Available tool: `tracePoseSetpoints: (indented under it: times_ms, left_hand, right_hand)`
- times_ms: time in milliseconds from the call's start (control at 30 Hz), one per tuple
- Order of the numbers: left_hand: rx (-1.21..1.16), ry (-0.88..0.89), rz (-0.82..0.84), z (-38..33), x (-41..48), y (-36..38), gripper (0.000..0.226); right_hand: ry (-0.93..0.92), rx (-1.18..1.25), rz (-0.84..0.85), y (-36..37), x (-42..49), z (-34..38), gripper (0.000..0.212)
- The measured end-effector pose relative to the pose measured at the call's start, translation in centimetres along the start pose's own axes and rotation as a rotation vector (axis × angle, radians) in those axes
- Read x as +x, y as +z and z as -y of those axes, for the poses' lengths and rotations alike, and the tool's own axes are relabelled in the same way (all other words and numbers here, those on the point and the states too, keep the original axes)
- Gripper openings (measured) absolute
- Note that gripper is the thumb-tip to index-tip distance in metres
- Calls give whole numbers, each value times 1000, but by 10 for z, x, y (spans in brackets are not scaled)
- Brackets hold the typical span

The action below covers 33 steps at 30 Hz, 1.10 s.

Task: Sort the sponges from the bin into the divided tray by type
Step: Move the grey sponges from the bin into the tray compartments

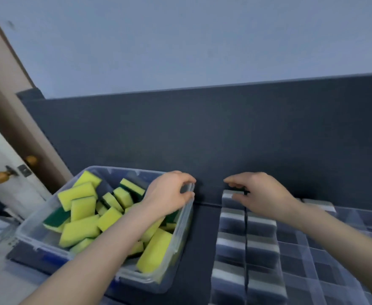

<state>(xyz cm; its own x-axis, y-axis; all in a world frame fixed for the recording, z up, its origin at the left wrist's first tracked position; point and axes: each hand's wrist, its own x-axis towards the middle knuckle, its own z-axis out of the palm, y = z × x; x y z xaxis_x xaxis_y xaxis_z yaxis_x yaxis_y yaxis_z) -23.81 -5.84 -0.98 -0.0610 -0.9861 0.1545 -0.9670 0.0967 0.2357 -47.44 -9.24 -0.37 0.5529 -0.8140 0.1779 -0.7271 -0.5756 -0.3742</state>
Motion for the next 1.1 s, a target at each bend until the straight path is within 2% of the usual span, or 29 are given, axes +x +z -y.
tracePoseSetpoints:
  times_ms: [133, 200, 300, 400, 467, 533, 633, 700, 800, 900, 933, 1000, 1100]
  left_hand:
    - [-85, -57, 34, 51, -6, -14, 35]
    - [-110, -54, 166, 72, -12, -17, 43]
    - [-170, 24, 390, 97, -23, -18, 67]
    - [-76, 123, 518, 110, -37, -9, 83]
    - [21, 171, 491, 113, -45, 3, 79]
    - [22, 193, 372, 122, -43, 9, 69]
    - [-79, 115, 174, 148, -25, -1, 60]
    - [-90, 71, 107, 169, -14, -9, 65]
    - [-22, 99, 112, 183, -15, -14, 84]
    - [32, 247, 227, 181, -27, -9, 87]
    - [62, 292, 307, 183, -31, -4, 83]
    - [156, 350, 439, 188, -35, 1, 56]
    - [185, 328, 551, 197, -27, -4, 20]
  right_hand:
    - [-15, -4, 5, 17, 16, 32, 41]
    - [-28, -16, 13, 25, 24, 51, 39]
    - [-62, -34, 25, 41, 36, 81, 36]
    - [-100, -68, 57, 60, 48, 112, 38]
    - [-104, -81, 93, 71, 54, 129, 38]
    - [-90, -83, 120, 80, 58, 142, 36]
    - [-46, -94, 132, 87, 64, 154, 36]
    - [-10, -117, 136, 93, 66, 161, 36]
    - [45, -147, 203, 106, 67, 171, 38]
    - [80, -236, 460, 121, 63, 180, 48]
    - [98, -274, 579, 127, 62, 184, 54]
    - [124, -328, 752, 134, 58, 187, 64]
    - [159, -305, 817, 135, 60, 192, 70]
